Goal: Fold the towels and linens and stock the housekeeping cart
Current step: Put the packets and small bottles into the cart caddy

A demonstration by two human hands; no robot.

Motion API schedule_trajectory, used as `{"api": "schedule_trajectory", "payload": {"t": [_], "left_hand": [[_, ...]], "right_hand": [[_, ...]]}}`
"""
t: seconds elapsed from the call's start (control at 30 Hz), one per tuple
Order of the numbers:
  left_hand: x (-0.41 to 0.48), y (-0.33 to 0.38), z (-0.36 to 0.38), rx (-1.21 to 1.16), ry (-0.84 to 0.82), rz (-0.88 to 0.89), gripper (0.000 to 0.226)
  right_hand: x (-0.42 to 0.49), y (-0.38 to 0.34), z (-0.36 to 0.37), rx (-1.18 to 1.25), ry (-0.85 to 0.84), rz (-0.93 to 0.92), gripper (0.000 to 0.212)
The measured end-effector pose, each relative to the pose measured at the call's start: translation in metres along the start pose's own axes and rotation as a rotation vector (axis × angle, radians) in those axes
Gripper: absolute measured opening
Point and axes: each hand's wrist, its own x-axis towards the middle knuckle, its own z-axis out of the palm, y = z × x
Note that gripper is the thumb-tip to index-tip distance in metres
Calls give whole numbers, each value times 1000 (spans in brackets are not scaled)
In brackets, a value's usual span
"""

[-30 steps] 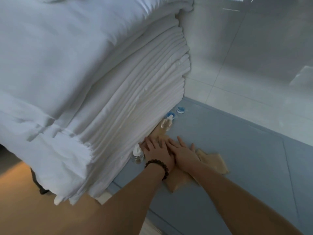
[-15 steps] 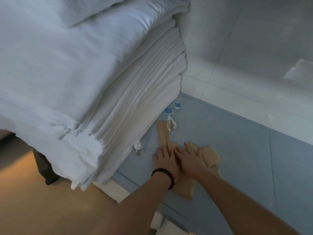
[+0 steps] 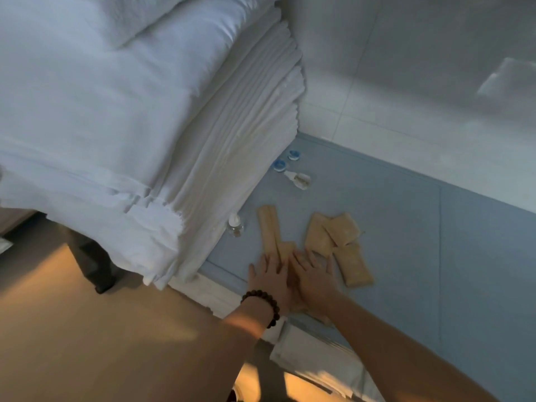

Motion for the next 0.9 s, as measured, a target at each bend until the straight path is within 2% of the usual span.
{"api": "schedule_trajectory", "payload": {"t": [0.13,0.27,0.33,0.43,0.53,0.7,0.8,0.9], "left_hand": [[-15,-6,2,-31,69,36,61],[-27,-12,7,-84,214,120,65],[-30,-10,13,-40,215,205,76],[-32,-2,24,86,103,281,108],[-32,7,31,157,61,275,115],[-34,14,38,202,137,238,91],[-38,18,40,226,216,242,61],[-43,20,45,284,224,241,49]], "right_hand": [[-15,4,2,42,63,12,61],[-43,21,5,175,157,77,73],[-60,26,10,183,133,70,80],[-77,18,21,178,75,51,83],[-80,6,27,235,48,60,86],[-84,-3,36,143,90,54,79],[-92,-3,44,183,181,24,65],[-99,0,49,233,229,-6,57]]}}
